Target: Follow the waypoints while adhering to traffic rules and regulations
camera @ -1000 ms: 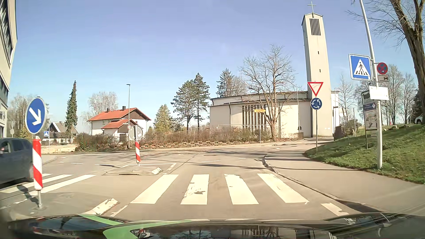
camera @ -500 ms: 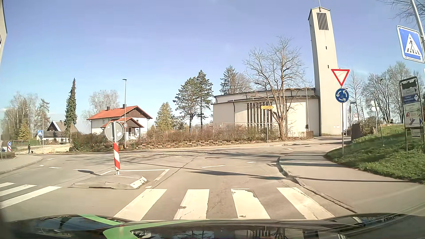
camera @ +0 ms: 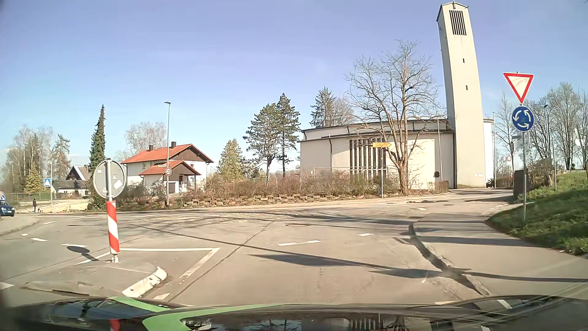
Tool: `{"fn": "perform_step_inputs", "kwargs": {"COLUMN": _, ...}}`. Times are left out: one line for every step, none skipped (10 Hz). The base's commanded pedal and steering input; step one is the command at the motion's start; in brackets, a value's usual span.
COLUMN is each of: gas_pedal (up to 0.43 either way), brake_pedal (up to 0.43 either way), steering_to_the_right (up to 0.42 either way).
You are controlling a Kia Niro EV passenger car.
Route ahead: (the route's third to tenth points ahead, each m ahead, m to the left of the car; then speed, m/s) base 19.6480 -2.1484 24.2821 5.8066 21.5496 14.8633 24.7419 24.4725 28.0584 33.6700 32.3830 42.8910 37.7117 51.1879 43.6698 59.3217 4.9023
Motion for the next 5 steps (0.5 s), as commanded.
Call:
{"fn": "perform_step_inputs", "kwargs": {"gas_pedal": 0.0, "brake_pedal": 0.037, "steering_to_the_right": -0.017}}
{"fn": "perform_step_inputs", "kwargs": {"gas_pedal": 0.0, "brake_pedal": 0.165, "steering_to_the_right": -0.015}}
{"fn": "perform_step_inputs", "kwargs": {"gas_pedal": 0.0, "brake_pedal": 0.226, "steering_to_the_right": -0.015}}
{"fn": "perform_step_inputs", "kwargs": {"gas_pedal": 0.0, "brake_pedal": 0.262, "steering_to_the_right": -0.012}}
{"fn": "perform_step_inputs", "kwargs": {"gas_pedal": 0.0, "brake_pedal": 0.268, "steering_to_the_right": -0.01}}
